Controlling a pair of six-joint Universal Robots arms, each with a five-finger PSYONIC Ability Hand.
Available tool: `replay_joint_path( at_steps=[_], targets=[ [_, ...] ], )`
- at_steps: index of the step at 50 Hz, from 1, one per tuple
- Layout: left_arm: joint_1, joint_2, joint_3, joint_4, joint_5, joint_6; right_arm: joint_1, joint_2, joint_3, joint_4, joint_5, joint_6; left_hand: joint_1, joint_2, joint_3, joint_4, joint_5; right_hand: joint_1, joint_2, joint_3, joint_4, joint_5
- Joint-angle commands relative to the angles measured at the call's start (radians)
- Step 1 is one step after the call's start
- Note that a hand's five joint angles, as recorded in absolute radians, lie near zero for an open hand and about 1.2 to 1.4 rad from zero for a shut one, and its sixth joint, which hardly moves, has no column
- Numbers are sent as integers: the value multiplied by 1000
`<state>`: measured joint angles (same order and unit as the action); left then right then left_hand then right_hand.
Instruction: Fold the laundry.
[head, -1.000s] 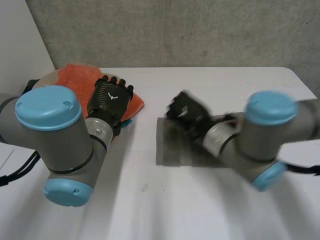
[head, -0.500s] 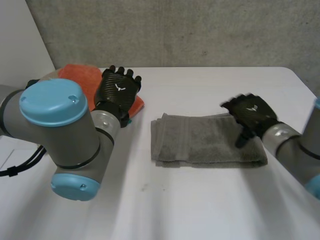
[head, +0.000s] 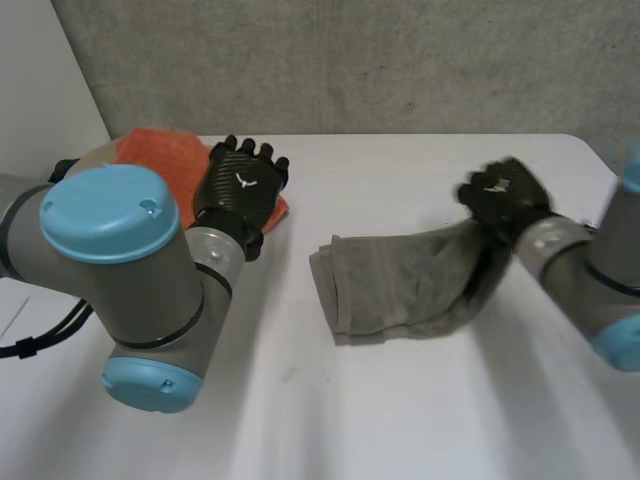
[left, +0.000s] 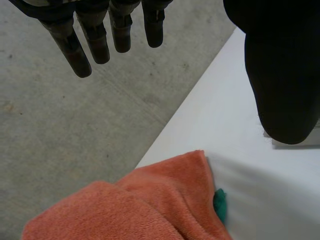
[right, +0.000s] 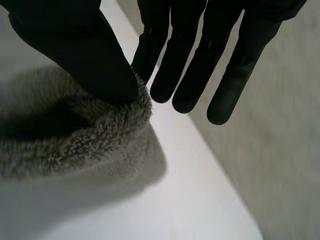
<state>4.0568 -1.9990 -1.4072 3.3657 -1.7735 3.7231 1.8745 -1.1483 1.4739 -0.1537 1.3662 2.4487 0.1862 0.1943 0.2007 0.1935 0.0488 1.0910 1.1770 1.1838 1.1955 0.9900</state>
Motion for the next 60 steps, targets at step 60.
replay_joint_path(
  at_steps=[60],
  targets=[
    [-131,-474,499,-353,37,-341,-14,274,-267,306,-82,454,16,7,1,8,-22,-795,-881,-887,-899,-868]
  ],
)
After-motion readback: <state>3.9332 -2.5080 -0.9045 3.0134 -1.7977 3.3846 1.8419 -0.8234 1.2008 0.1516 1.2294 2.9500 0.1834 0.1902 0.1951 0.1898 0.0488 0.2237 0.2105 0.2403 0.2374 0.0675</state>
